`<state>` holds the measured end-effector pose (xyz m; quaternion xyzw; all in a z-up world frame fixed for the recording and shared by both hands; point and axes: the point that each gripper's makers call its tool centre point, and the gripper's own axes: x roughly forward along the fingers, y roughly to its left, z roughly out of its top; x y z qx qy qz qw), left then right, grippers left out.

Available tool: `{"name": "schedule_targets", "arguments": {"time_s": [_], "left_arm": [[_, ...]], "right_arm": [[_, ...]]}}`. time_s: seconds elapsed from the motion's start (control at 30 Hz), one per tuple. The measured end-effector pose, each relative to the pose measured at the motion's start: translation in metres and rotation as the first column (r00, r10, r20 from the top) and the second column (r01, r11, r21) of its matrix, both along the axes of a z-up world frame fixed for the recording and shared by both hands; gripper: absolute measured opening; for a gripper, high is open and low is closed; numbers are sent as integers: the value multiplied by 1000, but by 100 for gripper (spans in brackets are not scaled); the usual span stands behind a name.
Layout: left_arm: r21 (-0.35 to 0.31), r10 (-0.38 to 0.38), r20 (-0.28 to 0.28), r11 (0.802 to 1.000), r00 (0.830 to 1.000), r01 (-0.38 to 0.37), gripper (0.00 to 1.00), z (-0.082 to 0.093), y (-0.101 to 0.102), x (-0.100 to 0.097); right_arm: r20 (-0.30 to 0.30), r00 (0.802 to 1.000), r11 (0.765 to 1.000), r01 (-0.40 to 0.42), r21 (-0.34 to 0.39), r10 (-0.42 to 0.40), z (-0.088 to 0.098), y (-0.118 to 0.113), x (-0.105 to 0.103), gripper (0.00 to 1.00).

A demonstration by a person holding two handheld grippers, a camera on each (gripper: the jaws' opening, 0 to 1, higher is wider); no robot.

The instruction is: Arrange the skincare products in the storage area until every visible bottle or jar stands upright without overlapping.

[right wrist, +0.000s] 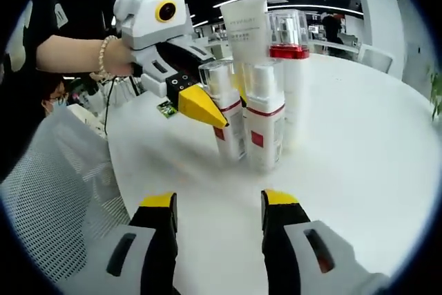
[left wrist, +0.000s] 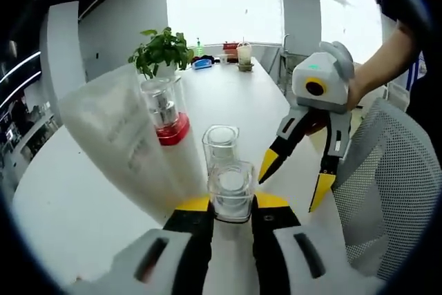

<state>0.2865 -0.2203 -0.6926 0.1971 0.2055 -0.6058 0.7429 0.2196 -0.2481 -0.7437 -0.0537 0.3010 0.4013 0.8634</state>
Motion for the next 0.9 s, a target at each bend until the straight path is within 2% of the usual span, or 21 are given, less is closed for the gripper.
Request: {"name": "schedule_targets", "arguments": {"time_s": [0.47, 0.9], "left_arm": [[-9, 15, 8, 1000, 1000, -15, 25, -1, -5, 9], [-12, 24, -1, 1000, 1000, -24, 25, -1, -8, 12]], "right_arm": [[-4, 1000, 1000, 21, 1, -21, -1, -3, 3, 56], [-14, 999, 999, 52, -6, -52, -3, -6, 2, 75]]}}
